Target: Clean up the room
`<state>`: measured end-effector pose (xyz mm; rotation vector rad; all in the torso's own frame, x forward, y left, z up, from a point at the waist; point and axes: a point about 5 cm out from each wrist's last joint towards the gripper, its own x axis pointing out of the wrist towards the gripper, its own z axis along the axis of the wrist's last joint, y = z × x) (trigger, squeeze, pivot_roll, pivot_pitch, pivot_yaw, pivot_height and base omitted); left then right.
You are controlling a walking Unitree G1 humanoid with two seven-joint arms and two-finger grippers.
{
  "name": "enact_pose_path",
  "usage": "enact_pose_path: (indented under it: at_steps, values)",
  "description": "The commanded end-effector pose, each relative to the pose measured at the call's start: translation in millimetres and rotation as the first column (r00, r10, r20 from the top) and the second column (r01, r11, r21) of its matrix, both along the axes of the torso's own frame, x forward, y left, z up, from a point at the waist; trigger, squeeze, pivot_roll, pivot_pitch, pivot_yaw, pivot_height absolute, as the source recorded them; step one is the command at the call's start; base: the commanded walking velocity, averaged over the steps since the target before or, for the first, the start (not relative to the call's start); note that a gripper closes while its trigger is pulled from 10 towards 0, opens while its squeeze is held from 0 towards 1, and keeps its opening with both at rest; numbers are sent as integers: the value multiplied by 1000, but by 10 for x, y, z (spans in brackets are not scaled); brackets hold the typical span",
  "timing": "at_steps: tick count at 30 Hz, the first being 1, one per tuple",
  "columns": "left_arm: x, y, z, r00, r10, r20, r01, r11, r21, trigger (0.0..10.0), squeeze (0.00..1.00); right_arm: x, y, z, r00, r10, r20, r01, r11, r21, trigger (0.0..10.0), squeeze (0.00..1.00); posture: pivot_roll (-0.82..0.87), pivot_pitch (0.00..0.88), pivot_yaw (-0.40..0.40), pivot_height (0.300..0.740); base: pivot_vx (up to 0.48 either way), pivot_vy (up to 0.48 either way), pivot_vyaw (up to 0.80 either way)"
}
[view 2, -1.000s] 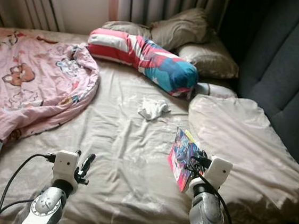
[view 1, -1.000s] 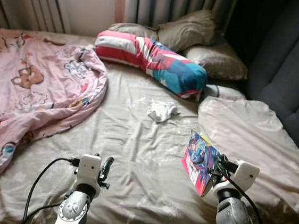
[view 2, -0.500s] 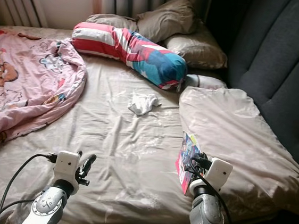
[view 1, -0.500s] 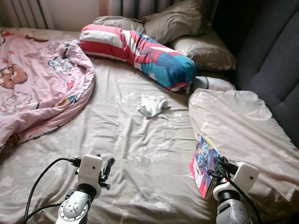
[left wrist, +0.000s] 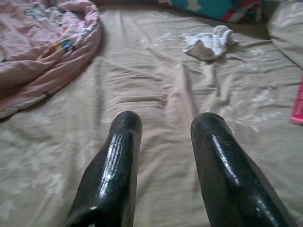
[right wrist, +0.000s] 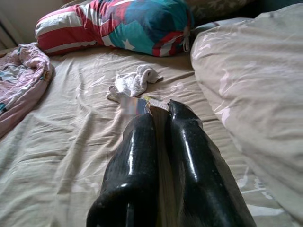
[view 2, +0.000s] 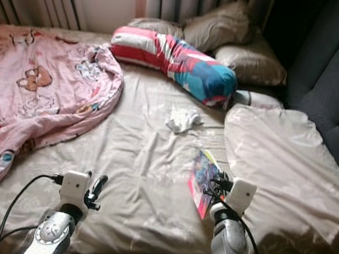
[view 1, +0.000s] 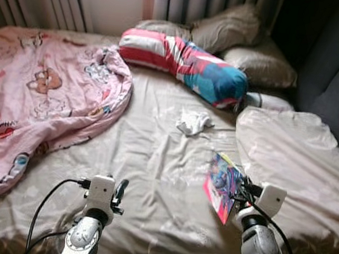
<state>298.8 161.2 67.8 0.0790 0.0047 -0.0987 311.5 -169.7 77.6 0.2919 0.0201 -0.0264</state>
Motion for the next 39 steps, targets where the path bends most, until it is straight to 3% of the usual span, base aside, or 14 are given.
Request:
enact_pose_path:
  at_steps: [1,19,39]
  values:
    - [-14,1,-16,1000,-6,-12,6,1000,5,10000,0,-6,-45,40,999,-18,29,18,1000,0,10000,0,-57,173,-46,643,0,0,0]
    - [-10,-20,-10,1000,-21,-9,21,1000,10,10000,0,-6,-42,34,1000,-17,25,17,1000,-1,10000,0,-57,170,-43,643,0,0,0]
    - [-9,-18,-10,1000,-20,-10,20,1000,6,10000,0,-4,-33,37,1000,-10,27,10,1000,0,10000,0,-58,171,-45,643,276,0,0]
